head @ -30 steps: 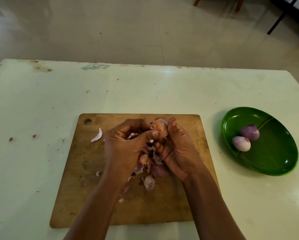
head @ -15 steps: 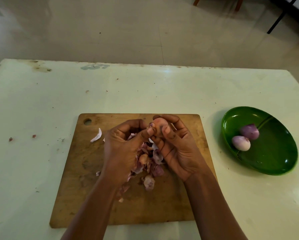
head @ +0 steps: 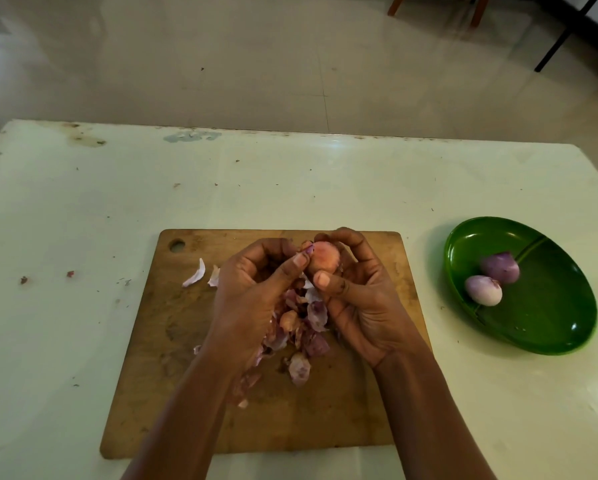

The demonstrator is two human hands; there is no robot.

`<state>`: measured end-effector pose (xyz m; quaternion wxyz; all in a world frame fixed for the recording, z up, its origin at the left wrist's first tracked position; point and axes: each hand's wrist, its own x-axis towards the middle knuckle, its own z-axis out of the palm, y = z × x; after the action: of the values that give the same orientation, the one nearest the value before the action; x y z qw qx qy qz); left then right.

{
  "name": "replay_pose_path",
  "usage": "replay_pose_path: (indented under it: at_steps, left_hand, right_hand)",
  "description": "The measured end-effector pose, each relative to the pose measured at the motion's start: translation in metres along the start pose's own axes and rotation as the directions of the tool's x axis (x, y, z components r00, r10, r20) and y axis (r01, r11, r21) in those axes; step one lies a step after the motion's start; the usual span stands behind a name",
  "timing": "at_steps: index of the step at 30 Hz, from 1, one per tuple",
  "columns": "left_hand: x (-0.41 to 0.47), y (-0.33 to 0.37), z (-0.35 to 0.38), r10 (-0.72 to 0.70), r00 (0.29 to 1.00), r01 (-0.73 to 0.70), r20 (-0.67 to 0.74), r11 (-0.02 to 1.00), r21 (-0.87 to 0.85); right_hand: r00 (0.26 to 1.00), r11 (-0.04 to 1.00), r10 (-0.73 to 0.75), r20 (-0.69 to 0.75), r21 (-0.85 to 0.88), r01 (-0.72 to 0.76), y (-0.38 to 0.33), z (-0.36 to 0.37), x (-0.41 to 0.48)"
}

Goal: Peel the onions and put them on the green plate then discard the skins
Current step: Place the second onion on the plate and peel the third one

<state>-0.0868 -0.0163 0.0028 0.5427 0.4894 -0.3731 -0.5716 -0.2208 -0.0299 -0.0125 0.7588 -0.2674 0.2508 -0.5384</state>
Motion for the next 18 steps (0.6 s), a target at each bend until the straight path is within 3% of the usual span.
replay_pose_path:
  at_steps: [5,12,18]
  left_hand:
    - [-0.0002,0.0039,0.0006,0.102,0.995,-0.102,-0.013,0.994,0.035]
    - [0.0000,0.0050,0.0003,0.150,0.988,-0.150,0.023,0.989,0.017]
    - [-0.0002,0.0045,-0.0006,0.168,0.986,-0.168,-0.017,0.986,0.006]
  right_hand:
    - [0.998,0.996,0.051,-0.047,0.077,-0.048,0.0002,0.0025,-0.0004]
    - [0.997,0.997,0.066,-0.025,0.043,-0.065,0.0062,-0.0040,0.0014]
    - [0.988,0.980,0.135,-0.080,0.156,-0.122,0.0048,0.0005,0.0027]
